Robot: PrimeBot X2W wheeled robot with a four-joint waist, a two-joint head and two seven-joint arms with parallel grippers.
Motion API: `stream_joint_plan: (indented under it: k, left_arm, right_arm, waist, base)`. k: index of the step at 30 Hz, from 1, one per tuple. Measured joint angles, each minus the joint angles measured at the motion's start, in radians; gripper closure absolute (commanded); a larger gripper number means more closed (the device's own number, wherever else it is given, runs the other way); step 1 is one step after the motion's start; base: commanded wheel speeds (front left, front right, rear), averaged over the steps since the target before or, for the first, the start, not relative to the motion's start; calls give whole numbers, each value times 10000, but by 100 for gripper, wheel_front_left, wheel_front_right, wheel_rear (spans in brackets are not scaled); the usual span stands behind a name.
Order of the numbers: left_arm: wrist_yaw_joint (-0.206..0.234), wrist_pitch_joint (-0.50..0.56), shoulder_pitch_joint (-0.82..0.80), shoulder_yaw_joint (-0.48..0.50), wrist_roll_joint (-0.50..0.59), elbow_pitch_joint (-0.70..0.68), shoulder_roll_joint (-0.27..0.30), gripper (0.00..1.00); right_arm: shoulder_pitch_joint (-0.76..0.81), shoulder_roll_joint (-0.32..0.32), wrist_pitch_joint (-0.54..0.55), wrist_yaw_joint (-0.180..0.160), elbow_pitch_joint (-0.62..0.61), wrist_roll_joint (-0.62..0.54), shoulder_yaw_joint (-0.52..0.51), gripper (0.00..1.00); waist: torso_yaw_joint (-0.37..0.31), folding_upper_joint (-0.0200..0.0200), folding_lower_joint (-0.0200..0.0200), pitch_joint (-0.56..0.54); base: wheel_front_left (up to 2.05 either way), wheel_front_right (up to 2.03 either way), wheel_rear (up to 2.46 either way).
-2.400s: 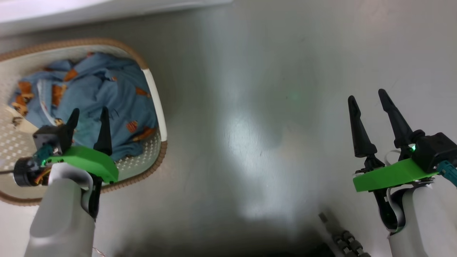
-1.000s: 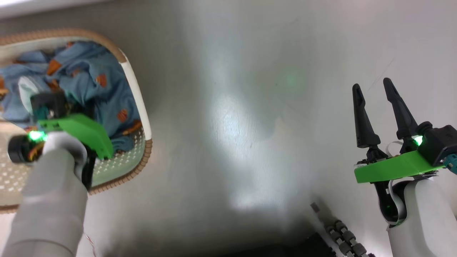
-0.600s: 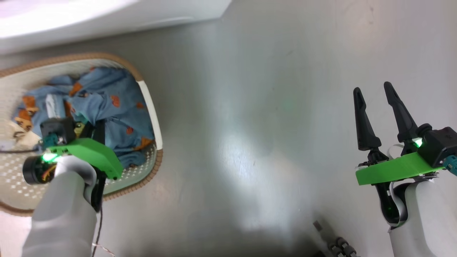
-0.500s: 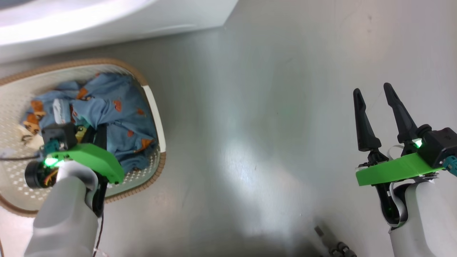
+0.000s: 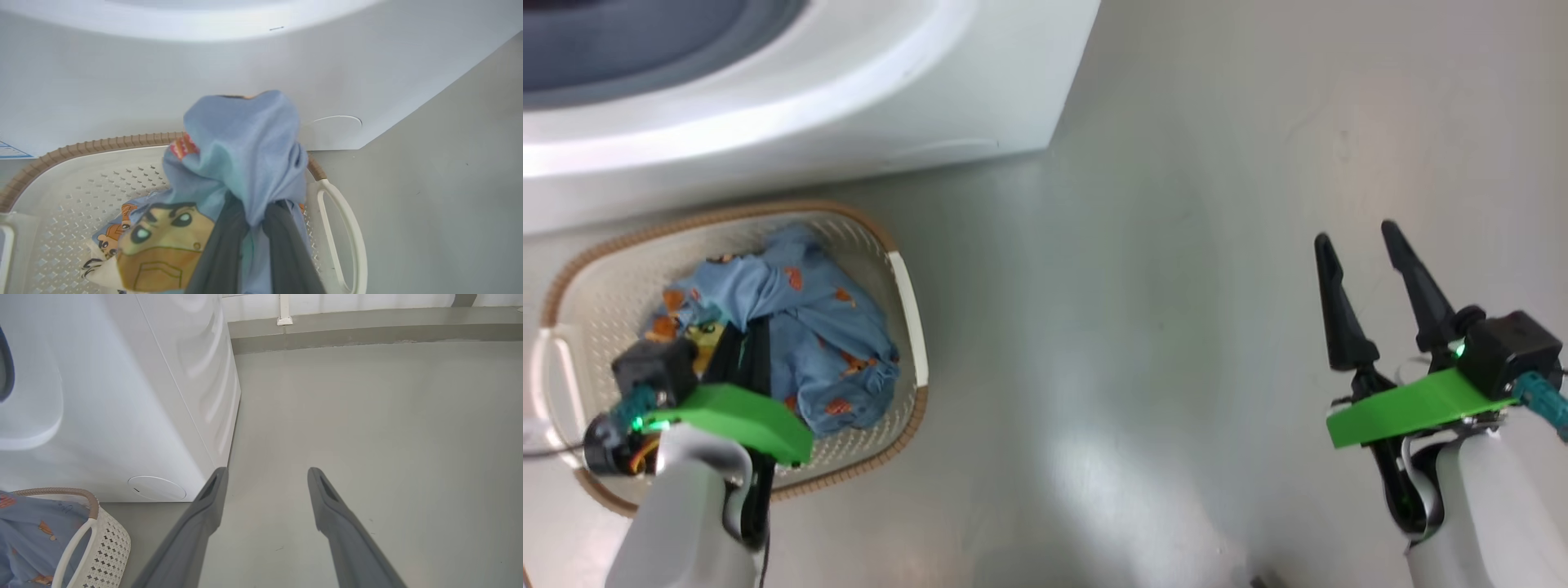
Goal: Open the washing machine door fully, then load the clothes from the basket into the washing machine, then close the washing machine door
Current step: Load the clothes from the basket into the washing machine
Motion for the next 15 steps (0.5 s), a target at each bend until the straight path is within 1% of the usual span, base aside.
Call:
stream_joint_plan:
  k: [3, 8, 15]
  left_arm:
    - [79, -21, 596, 232, 278, -750, -46, 100]
    - [79, -25, 1544, 596, 652, -1910, -230, 100]
    - [77, -25, 2565, 922, 1060, -3202, -485, 100]
  right_arm:
    - [169, 21, 0, 0, 121, 27, 6, 0]
    - [370, 48, 0, 0, 326, 29, 82, 0]
    - [722, 50, 0, 0, 449, 29, 100, 0]
  waist:
    - [7, 0, 0, -398]
    - [5, 0, 0, -1105]
    - [31, 0, 0, -2046]
  base:
    - [0, 0, 0]
    - [0, 0, 0]
    - [0, 0, 0]
